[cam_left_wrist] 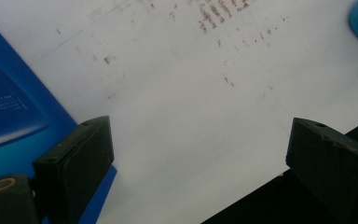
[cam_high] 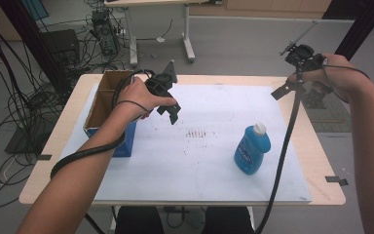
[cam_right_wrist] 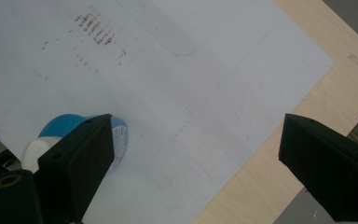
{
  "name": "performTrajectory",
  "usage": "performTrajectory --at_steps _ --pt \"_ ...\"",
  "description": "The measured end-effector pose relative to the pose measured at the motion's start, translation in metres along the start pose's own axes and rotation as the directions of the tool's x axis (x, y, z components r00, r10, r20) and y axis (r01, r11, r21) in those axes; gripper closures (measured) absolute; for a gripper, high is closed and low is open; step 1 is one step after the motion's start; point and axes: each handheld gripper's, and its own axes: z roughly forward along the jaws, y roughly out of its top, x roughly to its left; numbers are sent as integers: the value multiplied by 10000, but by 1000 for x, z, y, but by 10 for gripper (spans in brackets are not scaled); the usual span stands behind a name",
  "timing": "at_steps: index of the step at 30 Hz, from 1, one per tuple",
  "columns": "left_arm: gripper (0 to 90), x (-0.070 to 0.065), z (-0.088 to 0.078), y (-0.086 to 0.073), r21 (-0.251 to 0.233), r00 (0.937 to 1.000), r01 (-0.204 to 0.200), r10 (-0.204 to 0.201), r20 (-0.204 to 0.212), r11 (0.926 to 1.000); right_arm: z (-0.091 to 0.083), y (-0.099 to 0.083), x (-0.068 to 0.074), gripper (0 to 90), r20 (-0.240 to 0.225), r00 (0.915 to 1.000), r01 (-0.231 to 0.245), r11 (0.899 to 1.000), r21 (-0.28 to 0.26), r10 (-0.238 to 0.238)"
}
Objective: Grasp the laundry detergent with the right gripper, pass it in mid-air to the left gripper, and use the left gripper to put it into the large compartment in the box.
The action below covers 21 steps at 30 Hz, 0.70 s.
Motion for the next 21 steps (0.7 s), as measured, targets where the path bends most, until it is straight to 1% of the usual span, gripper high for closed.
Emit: performTrajectory --at_steps 3,5,7,8,9,11,12,16,18,21 --pt "78 0 1 -3 -5 10000 -23 23 50 10000 -1 -4 5 100 60 9999 121 9999 -68 -121" --pt "78 0 3 -6 -26 10000 -33 33 74 10000 -2 -7 6 99 38 9999 97 9998 -153 -96" --pt "78 0 4 -9 -28 9999 -24 25 136 10000 -2 -9 9 99 78 9998 171 9998 -127 -170" --pt "78 -1 5 -10 -14 9999 -78 78 116 10000 -1 -11 10 98 51 9998 170 9997 -146 -169" --pt "77 -1 6 -12 -41 9999 -55 55 160 10000 -1 -13 11 98 44 9998 185 9997 -158 -184" --pt "78 0 7 -14 -37 9993 -145 146 333 9999 3 -19 13 97 67 9998 175 9997 -170 -173" --pt "78 -3 7 -16 -64 9995 -120 121 302 9999 3 -19 13 97 67 9998 175 9997 -170 -173" --pt "77 -6 8 -21 -149 9990 -248 253 355 9996 6 -28 15 96 48 9997 230 9996 -160 -229" --pt "77 -8 9 -23 -133 9992 -286 290 277 9995 7 -33 15 96 -13 9998 185 9996 -228 -186" --pt "77 -11 11 -26 -134 9991 -359 361 213 9993 8 -41 17 95 -42 9997 251 9991 -330 -252"
